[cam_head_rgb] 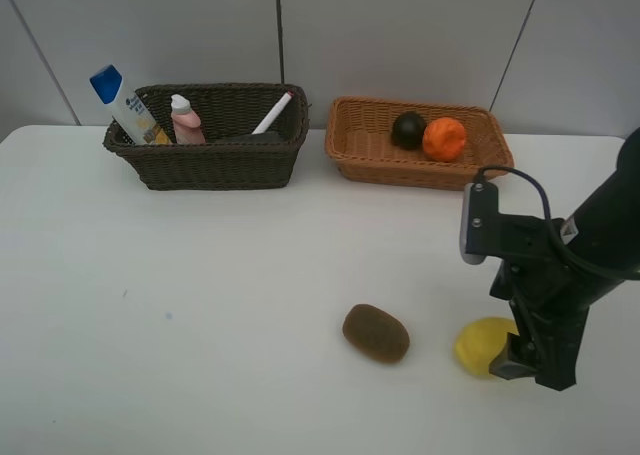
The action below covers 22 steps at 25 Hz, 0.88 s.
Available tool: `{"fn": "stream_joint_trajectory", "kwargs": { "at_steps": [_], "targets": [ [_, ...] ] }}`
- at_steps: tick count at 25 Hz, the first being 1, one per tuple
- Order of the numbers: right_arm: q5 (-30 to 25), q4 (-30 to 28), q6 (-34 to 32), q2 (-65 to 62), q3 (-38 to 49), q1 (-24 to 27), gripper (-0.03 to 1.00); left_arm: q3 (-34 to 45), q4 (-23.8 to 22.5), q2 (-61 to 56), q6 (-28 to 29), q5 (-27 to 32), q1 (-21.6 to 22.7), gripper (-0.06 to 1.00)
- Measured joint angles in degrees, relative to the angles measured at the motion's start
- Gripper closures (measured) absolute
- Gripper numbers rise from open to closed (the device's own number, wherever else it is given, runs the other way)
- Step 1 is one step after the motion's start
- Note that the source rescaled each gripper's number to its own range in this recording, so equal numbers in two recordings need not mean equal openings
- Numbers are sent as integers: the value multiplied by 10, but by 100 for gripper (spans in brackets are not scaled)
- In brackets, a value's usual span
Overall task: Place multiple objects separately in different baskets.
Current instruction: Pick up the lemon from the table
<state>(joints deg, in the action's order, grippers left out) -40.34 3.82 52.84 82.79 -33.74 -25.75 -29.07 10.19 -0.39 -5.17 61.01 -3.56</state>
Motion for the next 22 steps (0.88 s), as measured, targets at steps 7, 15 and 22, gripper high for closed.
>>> {"fn": "stream_joint_trajectory", "kwargs": {
  "at_steps": [7,15,22],
  "targets": [
    [3,-4,0,36,0,0,-1,0,0,0,0,0,0,-6],
    [26,-11,0,86,-1,0,-3,0,0,0,0,0,0,-6],
    [51,-31,0,144,-1,0,-3,0,0,0,0,0,0,-6]
  ]
}}
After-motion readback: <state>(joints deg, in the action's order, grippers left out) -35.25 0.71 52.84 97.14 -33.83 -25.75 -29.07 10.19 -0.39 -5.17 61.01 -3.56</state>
